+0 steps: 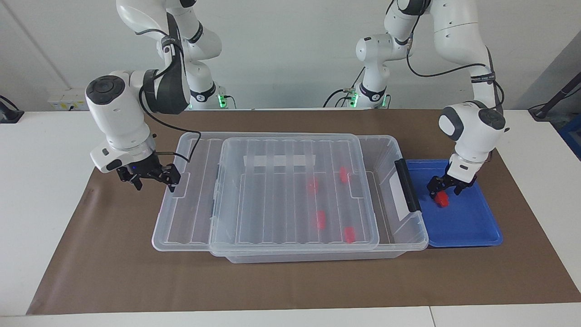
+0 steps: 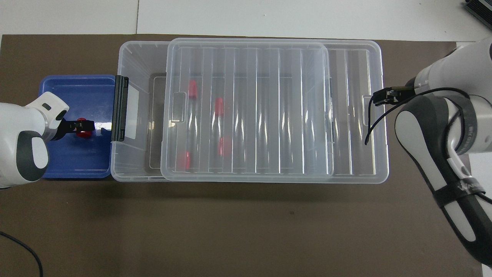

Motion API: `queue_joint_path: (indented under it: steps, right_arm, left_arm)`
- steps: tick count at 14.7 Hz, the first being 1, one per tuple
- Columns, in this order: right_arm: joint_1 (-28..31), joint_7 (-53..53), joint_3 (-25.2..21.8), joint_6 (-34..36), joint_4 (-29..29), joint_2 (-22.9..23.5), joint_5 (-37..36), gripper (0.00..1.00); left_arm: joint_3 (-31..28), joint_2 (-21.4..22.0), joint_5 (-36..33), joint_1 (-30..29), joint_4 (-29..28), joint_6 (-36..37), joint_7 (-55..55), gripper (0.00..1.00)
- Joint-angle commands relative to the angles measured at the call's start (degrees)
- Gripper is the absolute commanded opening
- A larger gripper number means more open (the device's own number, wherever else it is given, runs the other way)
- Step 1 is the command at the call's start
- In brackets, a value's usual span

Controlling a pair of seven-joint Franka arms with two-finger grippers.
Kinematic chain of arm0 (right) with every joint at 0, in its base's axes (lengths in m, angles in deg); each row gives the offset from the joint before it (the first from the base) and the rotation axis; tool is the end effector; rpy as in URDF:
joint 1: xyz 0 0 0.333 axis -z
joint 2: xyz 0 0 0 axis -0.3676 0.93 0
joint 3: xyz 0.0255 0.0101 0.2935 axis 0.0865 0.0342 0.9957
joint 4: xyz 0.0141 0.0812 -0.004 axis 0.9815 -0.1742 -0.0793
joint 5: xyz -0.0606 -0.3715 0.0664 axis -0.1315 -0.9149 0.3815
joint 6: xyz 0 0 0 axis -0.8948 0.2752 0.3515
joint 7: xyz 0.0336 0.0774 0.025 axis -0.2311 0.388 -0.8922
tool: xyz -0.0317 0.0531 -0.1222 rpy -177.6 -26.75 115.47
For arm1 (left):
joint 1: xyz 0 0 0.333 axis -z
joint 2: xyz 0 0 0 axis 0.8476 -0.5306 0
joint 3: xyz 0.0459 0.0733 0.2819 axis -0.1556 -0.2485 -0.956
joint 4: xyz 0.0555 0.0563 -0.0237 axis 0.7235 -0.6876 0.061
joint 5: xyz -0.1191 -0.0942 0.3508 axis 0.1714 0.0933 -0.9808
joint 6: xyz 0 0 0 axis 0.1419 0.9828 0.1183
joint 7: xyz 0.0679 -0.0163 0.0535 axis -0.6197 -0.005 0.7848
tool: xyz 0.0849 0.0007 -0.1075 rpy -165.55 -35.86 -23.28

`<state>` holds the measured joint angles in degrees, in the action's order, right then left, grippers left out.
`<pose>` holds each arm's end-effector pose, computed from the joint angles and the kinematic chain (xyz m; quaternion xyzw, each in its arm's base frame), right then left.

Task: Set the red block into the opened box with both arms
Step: 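Slide the lid farther open with the right gripper while the left gripper lifts the block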

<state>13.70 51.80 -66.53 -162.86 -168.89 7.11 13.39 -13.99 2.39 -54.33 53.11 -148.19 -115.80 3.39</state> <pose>0.6182 -0.0035 0.4164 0.9978 -0.0333 0.0336 0.0460 0.5796 0.0691 0.2680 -0.9965 -0.0261 -0.0796 0.0056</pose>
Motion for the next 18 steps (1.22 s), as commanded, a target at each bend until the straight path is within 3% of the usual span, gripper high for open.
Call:
queue_joint_path:
  steps: [1, 3, 5, 7, 10, 13, 18]
  right_arm:
    - [1.71, -1.56, 0.23, 1.34, -0.28, -0.85, -1.5, 1.0]
    - [2.42, -2.0, 0.23, 1.78, -0.19, -1.02, -2.02, 1.0]
    - [2.94, -3.41, 0.23, 2.13, -0.19, -1.02, -2.82, 1.0]
    - [3.73, -4.55, 0.23, 2.31, -0.19, -1.2, -2.82, 1.0]
    - [4.44, -5.96, 0.23, 2.4, -0.19, -1.64, -2.82, 1.0]
    - [4.79, -6.05, 0.23, 2.83, -0.19, -1.72, -2.82, 1.0]
    - [4.27, -5.7, 0.58, 3.01, -0.19, -2.77, -2.38, 1.0]
  left_arm:
    - [0.23, 0.08, 0.64, 0.0, -0.85, -1.48, -0.62, 1.0]
    - [0.23, 0.08, 0.64, 0.18, -1.29, -2.44, -0.54, 1.0]
    - [0.32, 0.08, 0.64, 0.36, -2.44, -5.42, 2.61, 0.81]
    - [0.32, -0.01, 0.64, 0.62, -2.44, -5.44, 4.12, 0.52]
    - [0.4, -0.01, 0.55, 0.8, -2.09, -4.91, 4.03, 0.0]
    - [0.49, 0.34, 0.55, 1.59, 1.15, 0.69, 4.21, 0.0]
    - [0.93, 3.76, 0.9, 1.59, 13.97, 23.26, 4.39, 0.0]
